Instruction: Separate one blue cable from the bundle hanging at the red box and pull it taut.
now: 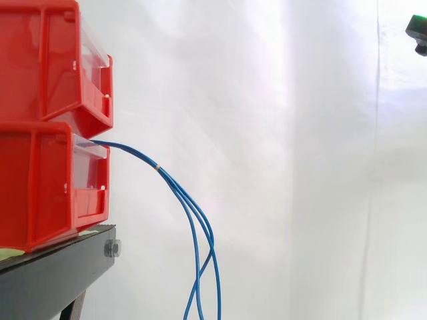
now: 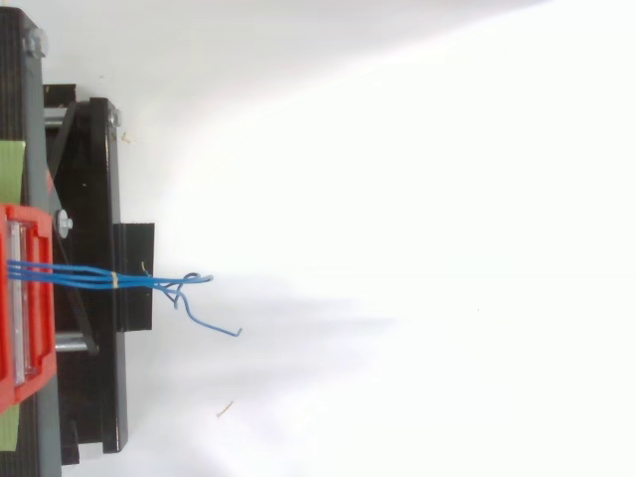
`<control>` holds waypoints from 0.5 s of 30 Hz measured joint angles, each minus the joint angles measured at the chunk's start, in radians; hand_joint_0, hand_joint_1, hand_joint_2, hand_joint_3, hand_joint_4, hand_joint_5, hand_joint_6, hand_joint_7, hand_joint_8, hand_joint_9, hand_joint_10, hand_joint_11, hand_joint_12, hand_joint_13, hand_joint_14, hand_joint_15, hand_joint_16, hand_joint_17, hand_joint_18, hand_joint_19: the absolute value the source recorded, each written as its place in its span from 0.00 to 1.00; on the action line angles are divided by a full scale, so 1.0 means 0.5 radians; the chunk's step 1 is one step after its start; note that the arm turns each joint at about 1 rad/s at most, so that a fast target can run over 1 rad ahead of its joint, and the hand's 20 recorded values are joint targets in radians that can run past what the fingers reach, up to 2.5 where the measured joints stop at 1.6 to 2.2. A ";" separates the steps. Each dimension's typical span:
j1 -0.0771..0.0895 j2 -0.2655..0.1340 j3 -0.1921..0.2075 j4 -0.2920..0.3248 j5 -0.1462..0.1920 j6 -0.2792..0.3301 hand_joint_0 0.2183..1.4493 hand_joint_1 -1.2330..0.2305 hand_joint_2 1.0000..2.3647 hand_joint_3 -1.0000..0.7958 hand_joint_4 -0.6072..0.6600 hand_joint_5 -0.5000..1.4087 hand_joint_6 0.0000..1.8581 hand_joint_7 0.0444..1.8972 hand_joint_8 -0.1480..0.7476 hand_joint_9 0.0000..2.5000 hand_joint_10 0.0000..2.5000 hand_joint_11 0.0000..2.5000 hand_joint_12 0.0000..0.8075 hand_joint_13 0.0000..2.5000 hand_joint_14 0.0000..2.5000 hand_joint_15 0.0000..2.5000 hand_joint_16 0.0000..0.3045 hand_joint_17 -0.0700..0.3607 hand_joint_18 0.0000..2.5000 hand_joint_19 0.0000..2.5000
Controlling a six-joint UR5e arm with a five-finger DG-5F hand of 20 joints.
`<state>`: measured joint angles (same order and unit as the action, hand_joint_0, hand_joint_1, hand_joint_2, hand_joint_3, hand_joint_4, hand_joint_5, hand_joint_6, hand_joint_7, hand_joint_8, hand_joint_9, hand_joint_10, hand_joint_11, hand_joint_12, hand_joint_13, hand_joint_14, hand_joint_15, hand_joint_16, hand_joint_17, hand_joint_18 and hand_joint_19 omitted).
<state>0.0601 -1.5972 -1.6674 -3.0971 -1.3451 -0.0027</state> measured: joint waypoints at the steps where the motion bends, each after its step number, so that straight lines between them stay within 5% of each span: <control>1: -0.001 0.000 0.000 -0.001 -0.001 0.002 0.24 0.59 0.00 0.28 0.62 0.15 0.27 0.42 0.45 0.19 0.00 0.09 0.42 0.21 0.00 0.09 0.21 0.49 0.18 0.11; 15: -0.007 -0.034 0.000 0.000 -0.007 -0.019 0.24 0.49 0.00 0.28 0.63 0.16 0.27 0.43 0.45 0.24 0.00 0.11 0.41 0.23 0.00 0.09 0.20 0.48 0.20 0.10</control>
<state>0.0566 -1.6141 -1.6675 -3.0970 -1.3486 -0.0121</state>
